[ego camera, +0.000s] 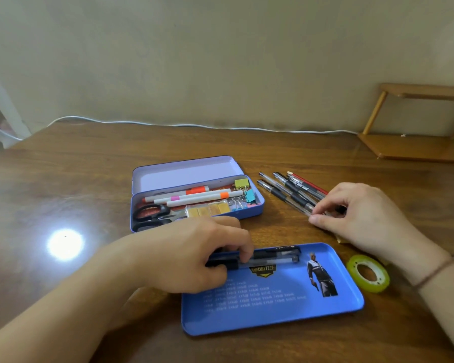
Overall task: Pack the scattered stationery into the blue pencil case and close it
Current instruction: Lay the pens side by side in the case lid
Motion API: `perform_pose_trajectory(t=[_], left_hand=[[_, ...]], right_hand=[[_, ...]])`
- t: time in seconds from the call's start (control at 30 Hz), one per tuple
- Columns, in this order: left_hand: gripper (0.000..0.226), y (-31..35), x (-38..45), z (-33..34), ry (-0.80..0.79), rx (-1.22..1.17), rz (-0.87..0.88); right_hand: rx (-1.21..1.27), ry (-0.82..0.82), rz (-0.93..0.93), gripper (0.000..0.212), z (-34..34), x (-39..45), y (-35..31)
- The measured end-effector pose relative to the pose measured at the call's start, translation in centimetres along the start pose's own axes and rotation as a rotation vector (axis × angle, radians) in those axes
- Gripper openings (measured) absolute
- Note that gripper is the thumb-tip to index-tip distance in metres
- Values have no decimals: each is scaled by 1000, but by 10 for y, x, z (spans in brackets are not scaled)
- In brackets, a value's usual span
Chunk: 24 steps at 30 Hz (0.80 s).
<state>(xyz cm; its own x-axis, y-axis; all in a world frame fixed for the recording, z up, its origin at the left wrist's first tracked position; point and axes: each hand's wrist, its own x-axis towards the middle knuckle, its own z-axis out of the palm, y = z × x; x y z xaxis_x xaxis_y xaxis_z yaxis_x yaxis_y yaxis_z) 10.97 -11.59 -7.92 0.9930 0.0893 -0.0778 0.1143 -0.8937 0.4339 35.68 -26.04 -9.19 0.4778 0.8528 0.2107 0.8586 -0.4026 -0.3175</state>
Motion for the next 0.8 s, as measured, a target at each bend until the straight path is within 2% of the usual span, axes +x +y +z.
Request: perform_pose_trajectory(t=[0.1,0.2,0.23,0.3,0.37,0.4,0.5,0.6,0.7,0.8], left_hand=[[28,0,1,1,7,20,12],[21,-2,0,0,33,28,29],[19,-3,0,-1,81,28,38],[19,-6,1,-3,282,-33,25],[29,-5,2,-3,518,-241,-19],[34,-4,3,-2,573,-383,-20],[32,6,9,6,578,-671,64],[26,18,14,11,603,-876,120],[30,26,12,11,616,-838,138],[28,30,5,8,409,-680,156]], right_hand=[[-163,-7,22,18,3,1,-9],[-80,93,8,13,-1,-1,-8],[8,165,0,11,-6,-4,-8],[210,328,-55,8,-18,-13,-15],[368,428,-171,5,-22,-27,-34],[398,440,-244,7,-20,-34,-45],[334,386,-454,21,-7,-49,-69],[286,348,-568,31,-3,-51,-71],[326,360,-668,37,-4,-49,-68],[258,497,-682,39,-11,-45,-62]])
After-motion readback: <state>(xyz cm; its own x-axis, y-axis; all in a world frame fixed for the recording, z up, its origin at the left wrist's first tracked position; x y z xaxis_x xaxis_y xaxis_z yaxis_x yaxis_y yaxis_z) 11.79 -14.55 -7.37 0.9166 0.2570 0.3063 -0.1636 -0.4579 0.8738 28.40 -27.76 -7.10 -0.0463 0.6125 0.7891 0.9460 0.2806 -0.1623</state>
